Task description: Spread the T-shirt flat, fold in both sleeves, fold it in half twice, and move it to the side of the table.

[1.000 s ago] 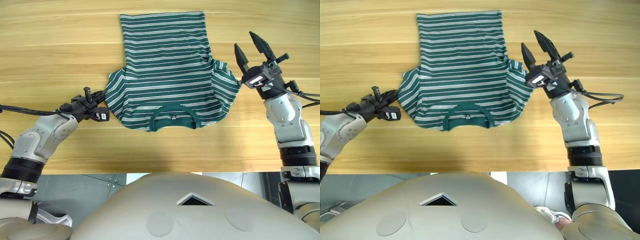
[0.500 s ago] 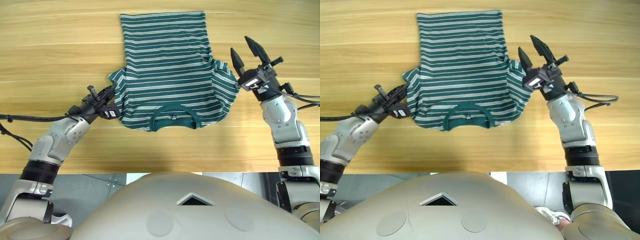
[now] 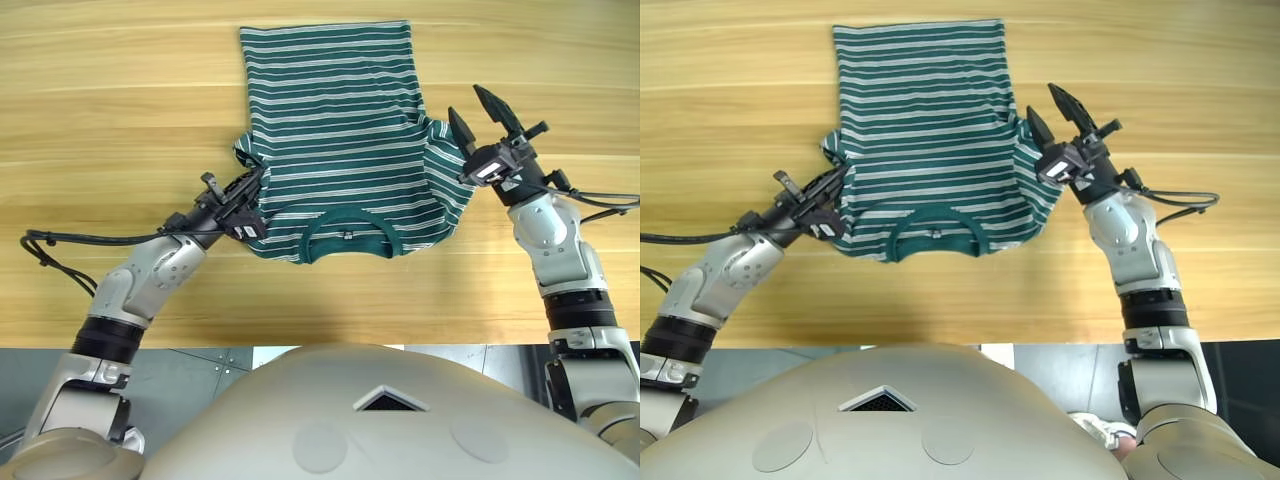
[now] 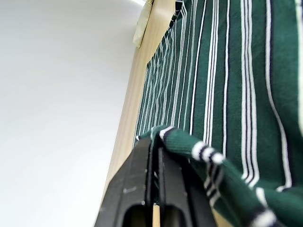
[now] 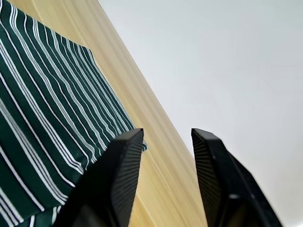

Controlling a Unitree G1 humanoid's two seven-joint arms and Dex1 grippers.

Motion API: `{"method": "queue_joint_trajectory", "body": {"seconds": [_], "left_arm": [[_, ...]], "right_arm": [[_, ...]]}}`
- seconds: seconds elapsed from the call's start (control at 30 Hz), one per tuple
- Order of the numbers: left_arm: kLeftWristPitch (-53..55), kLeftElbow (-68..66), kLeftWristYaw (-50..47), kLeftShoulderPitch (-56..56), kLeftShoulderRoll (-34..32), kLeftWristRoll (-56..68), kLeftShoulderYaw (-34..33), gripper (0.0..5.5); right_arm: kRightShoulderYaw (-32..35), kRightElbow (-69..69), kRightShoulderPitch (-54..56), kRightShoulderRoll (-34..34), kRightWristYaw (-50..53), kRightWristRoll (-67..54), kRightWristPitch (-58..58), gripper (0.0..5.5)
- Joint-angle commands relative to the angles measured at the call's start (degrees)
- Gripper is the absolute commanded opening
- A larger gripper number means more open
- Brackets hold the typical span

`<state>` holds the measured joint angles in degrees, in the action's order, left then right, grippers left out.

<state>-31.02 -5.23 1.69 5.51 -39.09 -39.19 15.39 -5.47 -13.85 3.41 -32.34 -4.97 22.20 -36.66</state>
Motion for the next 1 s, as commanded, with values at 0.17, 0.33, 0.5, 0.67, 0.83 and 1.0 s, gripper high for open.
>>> {"method": "queue_joint_trajectory", "body": {"seconds": [0.17,0.33,0.5,0.67,0.83,1.0], "left_arm": [[-2.0,-4.2,2.1,-2.3,1.0,-1.1,3.9,0.01],[-4.1,-6.7,4.1,-3.0,3.0,2.3,6.1,0.47],[-5.0,-10.1,6.5,-3.6,3.9,3.0,8.5,1.42],[-5.6,-11.9,8.6,-2.5,3.6,3.7,10.3,2.26],[-4.0,-14.6,10.3,-1.0,1.6,2.1,11.8,2.99],[-3.2,-11.5,8.4,0.9,-0.7,2.6,9.1,3.53]], "right_arm": [[-0.9,-1.6,1.8,0.9,0.6,1.4,-0.8,1.86],[-1.4,-2.8,2.2,1.3,1.1,2.0,-1.2,1.86],[-1.7,-3.1,2.4,1.3,1.3,2.3,-1.4,1.86],[-1.3,-2.3,2.1,0.6,1.2,2.5,-1.3,1.86],[2.0,2.6,-0.7,-4.3,1.0,4.1,-1.3,1.86],[9.2,10.1,-5.1,-9.4,0.1,2.6,0.0,1.86]]}}
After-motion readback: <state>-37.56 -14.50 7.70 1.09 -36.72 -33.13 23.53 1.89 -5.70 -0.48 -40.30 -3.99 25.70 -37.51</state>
